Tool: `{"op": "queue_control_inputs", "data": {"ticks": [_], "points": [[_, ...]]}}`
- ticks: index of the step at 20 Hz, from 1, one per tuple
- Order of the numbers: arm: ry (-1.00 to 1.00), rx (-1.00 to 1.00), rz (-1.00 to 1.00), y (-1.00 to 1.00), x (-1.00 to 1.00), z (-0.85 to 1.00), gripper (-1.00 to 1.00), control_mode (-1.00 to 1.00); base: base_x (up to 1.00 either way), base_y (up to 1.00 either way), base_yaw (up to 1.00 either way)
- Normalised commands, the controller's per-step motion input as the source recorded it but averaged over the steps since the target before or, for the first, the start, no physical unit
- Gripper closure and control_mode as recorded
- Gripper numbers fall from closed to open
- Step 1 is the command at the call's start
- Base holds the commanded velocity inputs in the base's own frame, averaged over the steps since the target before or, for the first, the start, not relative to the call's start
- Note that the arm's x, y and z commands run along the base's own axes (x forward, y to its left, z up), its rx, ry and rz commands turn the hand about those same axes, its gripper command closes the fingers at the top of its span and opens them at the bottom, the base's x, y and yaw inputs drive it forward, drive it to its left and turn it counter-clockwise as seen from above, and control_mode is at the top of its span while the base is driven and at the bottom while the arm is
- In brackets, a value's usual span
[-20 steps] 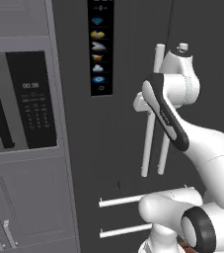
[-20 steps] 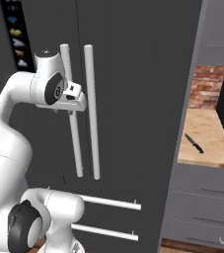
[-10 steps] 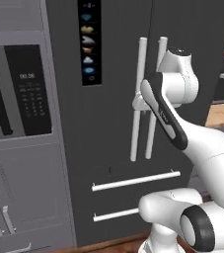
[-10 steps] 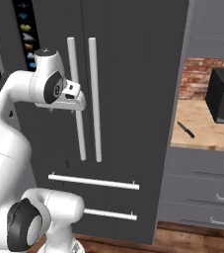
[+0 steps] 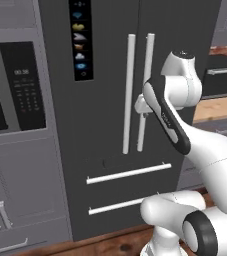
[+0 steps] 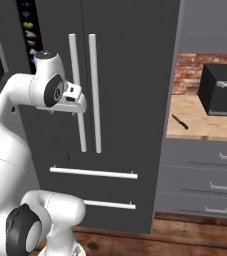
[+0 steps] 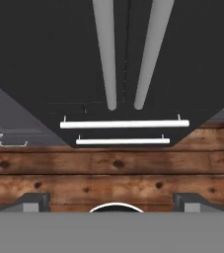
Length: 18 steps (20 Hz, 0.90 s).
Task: Retrieve the butter from the fridge and place it on a plate on the dining table. Then retrieve the butter knife by the fridge and place it near the plate.
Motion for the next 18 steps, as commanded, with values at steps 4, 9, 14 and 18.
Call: {"op": "queue_control_inputs", "data": {"ticks": [4,9,14,18], "points": [[0.0,0.0,0.0,0.0,0.0,0.0,-1.0,1.0,0.0,-0.14,-0.01],[0.0,0.0,0.0,0.0,0.0,0.0,-1.0,1.0,0.13,0.0,0.01],[0.0,0.0,0.0,0.0,0.0,0.0,-1.0,1.0,0.16,-0.14,0.05],[0.0,0.0,0.0,0.0,0.0,0.0,-1.0,1.0,0.03,-0.11,0.03]]}}
